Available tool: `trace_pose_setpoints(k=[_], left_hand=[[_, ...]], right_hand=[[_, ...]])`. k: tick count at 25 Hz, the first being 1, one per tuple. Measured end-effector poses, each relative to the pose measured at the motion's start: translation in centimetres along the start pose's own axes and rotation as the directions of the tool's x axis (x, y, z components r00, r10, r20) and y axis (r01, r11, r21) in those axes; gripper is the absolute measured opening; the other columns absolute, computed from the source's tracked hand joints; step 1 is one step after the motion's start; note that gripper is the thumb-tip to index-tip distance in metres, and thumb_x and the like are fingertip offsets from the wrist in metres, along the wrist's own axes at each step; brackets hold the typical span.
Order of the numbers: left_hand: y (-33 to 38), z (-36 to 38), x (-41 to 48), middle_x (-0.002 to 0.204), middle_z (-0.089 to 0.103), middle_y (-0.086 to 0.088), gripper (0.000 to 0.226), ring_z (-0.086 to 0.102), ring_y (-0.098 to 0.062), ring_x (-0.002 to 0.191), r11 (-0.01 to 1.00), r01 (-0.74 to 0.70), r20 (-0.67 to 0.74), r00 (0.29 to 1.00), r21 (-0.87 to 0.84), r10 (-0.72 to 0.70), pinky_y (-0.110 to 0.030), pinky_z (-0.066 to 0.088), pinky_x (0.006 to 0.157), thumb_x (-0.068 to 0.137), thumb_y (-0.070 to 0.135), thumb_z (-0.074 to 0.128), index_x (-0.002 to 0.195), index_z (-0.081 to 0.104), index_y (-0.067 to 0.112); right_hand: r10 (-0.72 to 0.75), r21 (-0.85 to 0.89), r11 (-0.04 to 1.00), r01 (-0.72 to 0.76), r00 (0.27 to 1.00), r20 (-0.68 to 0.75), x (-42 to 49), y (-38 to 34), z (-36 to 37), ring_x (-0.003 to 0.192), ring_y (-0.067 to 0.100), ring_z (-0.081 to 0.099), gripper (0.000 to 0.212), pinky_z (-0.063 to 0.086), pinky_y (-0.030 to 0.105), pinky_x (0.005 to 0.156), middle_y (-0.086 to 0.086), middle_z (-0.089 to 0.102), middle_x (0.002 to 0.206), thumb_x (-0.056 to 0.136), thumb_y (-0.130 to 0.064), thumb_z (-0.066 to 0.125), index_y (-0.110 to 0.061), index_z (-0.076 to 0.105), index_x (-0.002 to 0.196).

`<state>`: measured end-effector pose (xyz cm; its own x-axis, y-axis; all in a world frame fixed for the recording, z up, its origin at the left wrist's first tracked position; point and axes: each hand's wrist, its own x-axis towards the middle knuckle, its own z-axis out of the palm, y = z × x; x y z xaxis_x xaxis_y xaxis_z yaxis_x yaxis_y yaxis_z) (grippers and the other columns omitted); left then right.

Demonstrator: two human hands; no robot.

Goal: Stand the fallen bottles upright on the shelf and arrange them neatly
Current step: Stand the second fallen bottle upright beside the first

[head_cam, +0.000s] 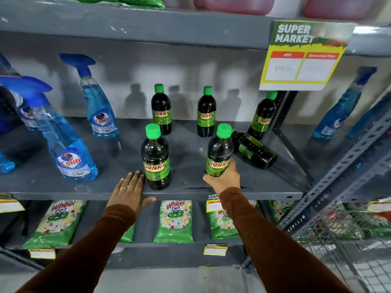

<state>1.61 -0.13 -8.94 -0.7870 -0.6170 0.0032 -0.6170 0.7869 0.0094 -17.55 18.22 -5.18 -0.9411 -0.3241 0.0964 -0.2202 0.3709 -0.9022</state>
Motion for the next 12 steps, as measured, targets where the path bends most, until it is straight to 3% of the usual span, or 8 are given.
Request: trace_pose_setpoints(k=[2,5,8,10,12], left_hand=[[0.2,0.0,-0.2,0.157,0.012,-0.005,0.132,0.009,-0.022,0.146,1.000,0.002,0.011,1.000,0.004,-0.002,-0.038,0.006,0.120,0.042,0.083,-0.029,0.145,0.010,0.011],[0.3,-0.4,-0.1,0.158,0.007,-0.005,0.109,0.005,-0.021,0.146,1.000,0.000,0.044,0.999,-0.005,0.000,-0.039,0.006,0.121,0.059,0.079,-0.003,0.145,0.007,0.012],[0.5,-0.5,-0.3,0.158,0.006,-0.005,0.091,0.004,-0.022,0.146,1.000,0.012,0.056,0.998,-0.003,-0.012,-0.038,0.005,0.121,0.078,0.071,0.025,0.145,0.006,0.011],[0.8,-0.5,-0.4,0.158,0.004,-0.005,0.090,0.004,-0.022,0.146,1.000,0.025,0.057,0.998,0.002,-0.025,-0.037,0.004,0.120,0.081,0.069,0.030,0.145,0.004,0.011],[1.1,-0.6,-0.3,0.158,0.003,-0.006,0.090,0.002,-0.022,0.146,0.999,0.037,0.059,0.998,0.005,-0.038,-0.037,0.003,0.120,0.081,0.069,0.029,0.145,0.003,0.011]], right_hand=[[0.005,0.009,1.000,-0.005,1.000,0.010,-0.7,0.2,-0.5,0.088,0.016,0.054,0.076,0.043,0.021,0.082,0.011,0.064,0.108,0.054,-0.013,0.081,-0.009,0.045,0.121],[0.022,0.030,0.999,-0.023,0.999,0.045,-1.2,0.3,-0.9,0.090,0.014,0.053,0.078,0.042,0.021,0.082,0.009,0.061,0.110,0.055,-0.011,0.081,-0.010,0.043,0.123],[0.014,0.052,0.998,-0.023,0.986,0.167,-0.7,0.3,-1.5,0.105,0.024,0.055,0.083,0.047,0.035,0.096,0.014,0.057,0.119,0.052,-0.001,0.081,-0.008,0.040,0.124],[0.012,0.045,0.999,-0.023,0.976,0.218,-0.2,0.9,-2.2,0.114,0.032,0.052,0.089,0.045,0.047,0.101,0.020,0.052,0.123,0.047,0.006,0.076,-0.005,0.039,0.126],[0.038,-0.105,0.994,-0.013,0.969,0.245,0.7,1.6,-3.3,0.123,0.033,0.040,0.090,0.035,0.041,0.110,0.021,0.040,0.130,0.052,0.006,0.072,-0.003,0.031,0.131]])
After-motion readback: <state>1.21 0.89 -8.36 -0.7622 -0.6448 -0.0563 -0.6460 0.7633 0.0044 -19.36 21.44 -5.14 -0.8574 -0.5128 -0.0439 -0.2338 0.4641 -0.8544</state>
